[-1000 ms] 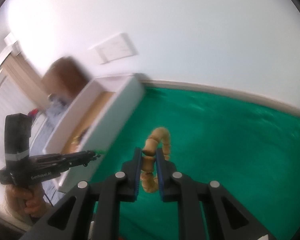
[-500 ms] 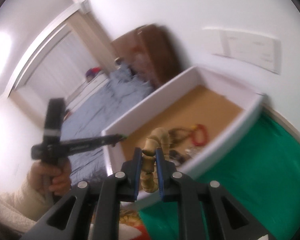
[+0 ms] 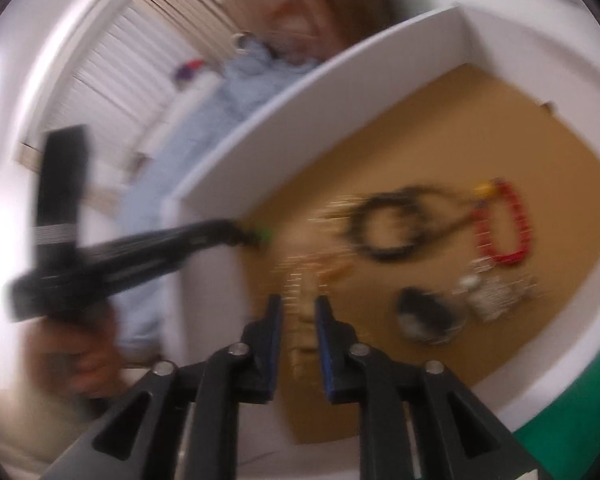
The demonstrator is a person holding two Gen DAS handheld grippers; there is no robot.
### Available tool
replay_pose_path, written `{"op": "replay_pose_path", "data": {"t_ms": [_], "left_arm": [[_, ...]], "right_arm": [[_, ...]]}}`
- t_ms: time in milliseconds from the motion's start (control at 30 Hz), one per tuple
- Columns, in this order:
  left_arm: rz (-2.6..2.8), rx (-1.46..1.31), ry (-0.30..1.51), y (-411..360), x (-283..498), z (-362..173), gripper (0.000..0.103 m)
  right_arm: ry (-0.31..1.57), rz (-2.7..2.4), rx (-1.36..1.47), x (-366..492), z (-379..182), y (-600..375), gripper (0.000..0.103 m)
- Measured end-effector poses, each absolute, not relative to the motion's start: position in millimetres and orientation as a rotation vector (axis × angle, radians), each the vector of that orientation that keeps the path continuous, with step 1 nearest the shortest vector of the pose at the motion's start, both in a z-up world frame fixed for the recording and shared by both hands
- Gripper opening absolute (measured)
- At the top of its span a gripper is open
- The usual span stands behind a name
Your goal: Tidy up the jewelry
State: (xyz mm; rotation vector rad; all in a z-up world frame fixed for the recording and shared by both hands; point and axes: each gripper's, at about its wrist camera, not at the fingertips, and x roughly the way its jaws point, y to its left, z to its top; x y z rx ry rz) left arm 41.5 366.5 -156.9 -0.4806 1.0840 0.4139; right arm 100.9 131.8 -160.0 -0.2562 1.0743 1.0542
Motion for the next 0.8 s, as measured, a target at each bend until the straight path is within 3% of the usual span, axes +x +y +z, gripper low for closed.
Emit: {"op": "replay_pose_path", "data": {"t_ms": [33, 133, 200, 233, 500, 800], "left_arm": [[0.422, -0.467, 1.073, 363.8, 38.1, -152.9, 0.071], [0.451, -0.391, 1.038, 346.8, 30.7, -135.6, 0.083], [0.453, -0.363, 1.000, 333.8, 25.5, -119.9, 0.092], [0.461, -0.350, 0.973, 326.7, 22.2, -110.6, 0.097], [0.512, -0.320, 0.900, 288.3, 6.5, -66.1, 0.100], [0.586, -0.341, 0.919, 277.2, -12.4, -60.3, 0.100]], "right_arm": [[1.057, 1.045, -0.255, 100.7, -155.2, 127.5, 0.039], [0.992, 1.012, -0.275, 96.5, -134.7, 112.7, 0.042], [0.930, 0.960, -0.321, 85.2, -117.0, 104.7, 0.054], [0.913, 0.946, -0.336, 84.2, -111.8, 101.5, 0.056], [0.809, 0.856, -0.430, 55.9, -77.3, 73.8, 0.077], [0.767, 0.855, -0.478, 33.8, -59.6, 68.7, 0.078]]}}
